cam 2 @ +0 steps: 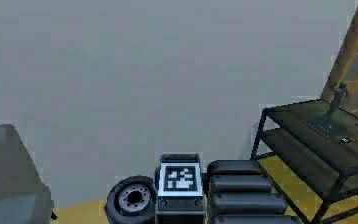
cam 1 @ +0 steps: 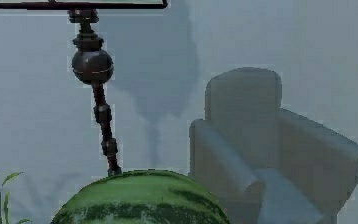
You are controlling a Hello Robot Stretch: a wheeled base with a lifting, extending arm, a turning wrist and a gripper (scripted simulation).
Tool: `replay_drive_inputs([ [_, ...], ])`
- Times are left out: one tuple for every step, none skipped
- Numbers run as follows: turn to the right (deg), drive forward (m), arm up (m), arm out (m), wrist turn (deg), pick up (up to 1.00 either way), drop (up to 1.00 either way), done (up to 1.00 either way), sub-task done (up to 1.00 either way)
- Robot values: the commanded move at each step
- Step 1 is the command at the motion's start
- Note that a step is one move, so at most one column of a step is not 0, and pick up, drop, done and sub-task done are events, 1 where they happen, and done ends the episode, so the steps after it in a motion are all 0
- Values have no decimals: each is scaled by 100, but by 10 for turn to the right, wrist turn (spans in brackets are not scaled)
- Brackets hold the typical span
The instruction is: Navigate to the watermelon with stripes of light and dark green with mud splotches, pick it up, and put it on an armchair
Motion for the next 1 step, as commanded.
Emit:
replay_drive_inputs([
  [60, 0, 0, 0, 0, 0, 0, 0, 0],
])
